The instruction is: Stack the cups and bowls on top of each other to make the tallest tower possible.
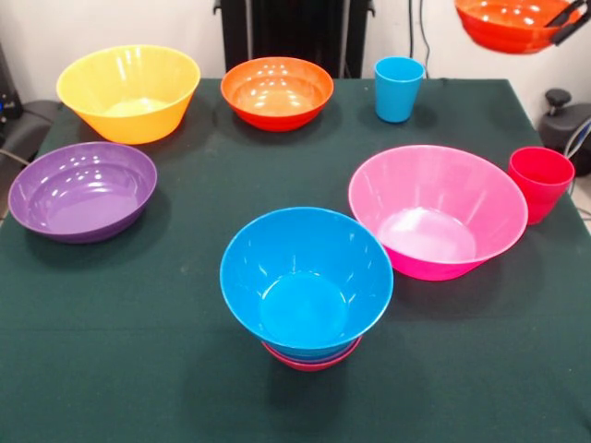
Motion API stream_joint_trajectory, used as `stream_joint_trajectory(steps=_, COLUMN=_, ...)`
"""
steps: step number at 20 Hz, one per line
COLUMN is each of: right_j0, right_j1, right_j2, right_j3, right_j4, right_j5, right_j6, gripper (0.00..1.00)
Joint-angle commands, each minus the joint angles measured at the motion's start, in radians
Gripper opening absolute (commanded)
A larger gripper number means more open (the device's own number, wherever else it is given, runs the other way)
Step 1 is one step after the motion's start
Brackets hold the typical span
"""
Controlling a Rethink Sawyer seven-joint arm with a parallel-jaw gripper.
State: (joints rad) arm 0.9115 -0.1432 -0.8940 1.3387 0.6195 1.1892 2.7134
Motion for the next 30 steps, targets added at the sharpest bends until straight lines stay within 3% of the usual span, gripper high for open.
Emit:
stream_joint_trajectory(steps=1, right_j0=-0.114, right_j1=-0.005, right_j2=0.0, right_j3=-0.171, right_j4=-0.097, right_j5=0.152, right_j6=0.147, gripper=0.0)
stream_joint_trajectory(steps=7, right_j0=-0.234, right_j1=0.021, right_j2=-0.032, right_j3=-0.343, right_j4=-0.123, right_j5=0.23, right_j6=0.101, gripper=0.0)
stream_joint_trajectory(steps=13, right_j0=-0.352, right_j1=0.054, right_j2=-0.038, right_j3=-0.448, right_j4=-0.153, right_j5=0.18, right_j6=0.022, gripper=0.0)
stream_joint_trajectory(steps=20, right_j0=-0.436, right_j1=0.013, right_j2=-0.022, right_j3=-0.428, right_j4=-0.23, right_j5=0.106, right_j6=-0.091, gripper=0.0)
stream_joint_trajectory(steps=25, right_j0=-0.497, right_j1=-0.083, right_j2=0.008, right_j3=-0.363, right_j4=-0.294, right_j5=0.098, right_j6=-0.191, gripper=0.0)
stream_joint_trajectory(steps=30, right_j0=-0.597, right_j1=-0.083, right_j2=0.032, right_j3=-0.446, right_j4=-0.327, right_j5=0.169, right_j6=-0.237, gripper=0.0)
